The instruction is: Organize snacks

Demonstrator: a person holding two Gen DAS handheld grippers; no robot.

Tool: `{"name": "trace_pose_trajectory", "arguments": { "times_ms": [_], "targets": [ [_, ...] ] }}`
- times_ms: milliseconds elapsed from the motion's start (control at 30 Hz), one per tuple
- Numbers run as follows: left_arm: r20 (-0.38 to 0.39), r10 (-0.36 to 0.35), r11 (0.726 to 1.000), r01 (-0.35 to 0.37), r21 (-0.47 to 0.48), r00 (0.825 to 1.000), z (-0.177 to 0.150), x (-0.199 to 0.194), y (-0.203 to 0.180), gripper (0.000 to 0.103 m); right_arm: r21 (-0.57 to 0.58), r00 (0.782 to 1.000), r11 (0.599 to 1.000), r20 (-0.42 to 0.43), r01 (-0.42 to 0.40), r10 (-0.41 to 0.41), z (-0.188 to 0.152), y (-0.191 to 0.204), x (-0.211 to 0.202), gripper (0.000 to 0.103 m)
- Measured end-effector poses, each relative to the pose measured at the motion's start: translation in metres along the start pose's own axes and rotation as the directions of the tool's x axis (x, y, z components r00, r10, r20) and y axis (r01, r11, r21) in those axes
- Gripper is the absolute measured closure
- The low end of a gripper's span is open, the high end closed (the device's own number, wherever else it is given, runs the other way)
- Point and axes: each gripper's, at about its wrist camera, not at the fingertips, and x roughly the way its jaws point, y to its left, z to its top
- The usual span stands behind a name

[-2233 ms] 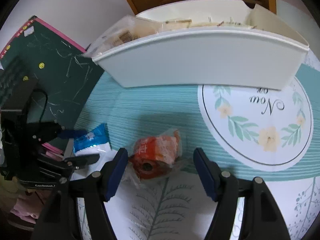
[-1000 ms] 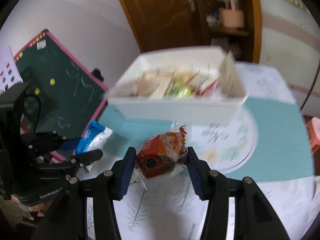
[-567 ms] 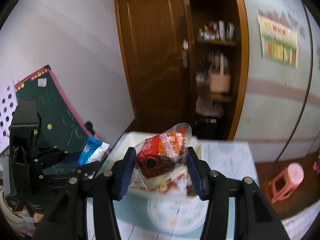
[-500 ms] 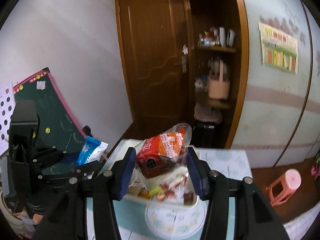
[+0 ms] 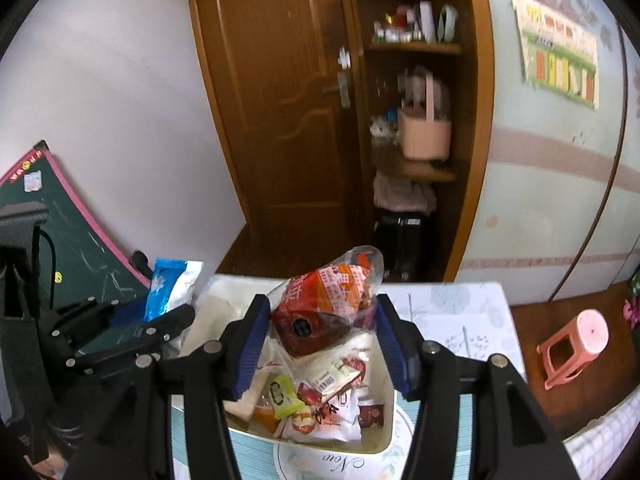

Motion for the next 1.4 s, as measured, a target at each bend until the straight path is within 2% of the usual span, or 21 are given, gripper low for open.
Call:
{"name": "trace_pose_trajectory", "arguments": {
  "times_ms": [67,100,267,567,1000,1233,1400],
  "targets": [
    [-0.018,0.005,1.0,-0.005,-0.005,1.0,-0.001,0.017,0.0,0.004,0.019,0.999,1.0,-0.04,0.015,-0.014,-0.005,-0.004,0.016,0.043],
    [-0.02,0.005,1.0,-0.005,-0.008,1.0,-0.003,0.021,0.0,0.0,0.026,0.998,1.0,-0.054,0.015,-0.014,-0.006,-0.006,0.024,0.043],
    [-0.071,0.006,1.0,-0.007,-0.007,0.997,-0.011,0.045,-0.002,0.0,0.035,0.994,0.999,-0.112,0.022,-0.018,-0.02,-0.009,0.043,0.043],
    [-0.081,-0.02,0.999,0.017,-0.029,0.997,-0.021,0.032,-0.006,0.0,0.063,0.992,0.998,-0.126,0.024,-0.016,-0.027,-0.016,0.04,0.043],
    [-0.016,-0.031,0.998,0.03,-0.046,0.999,-0.034,-0.045,-0.019,0.0,0.076,0.998,0.996,-0.053,0.036,-0.032,-0.03,-0.014,-0.028,0.042],
    [0.006,-0.05,0.997,0.05,-0.052,0.999,-0.068,-0.094,-0.03,0.0,0.082,0.999,0.996,-0.013,0.039,-0.038,-0.053,-0.011,-0.076,0.036],
    [0.036,-0.013,1.0,0.014,-0.02,0.999,-0.11,-0.131,-0.039,0.0,0.077,0.999,0.996,0.008,0.035,-0.035,-0.088,-0.005,-0.112,0.031]
  ]
}}
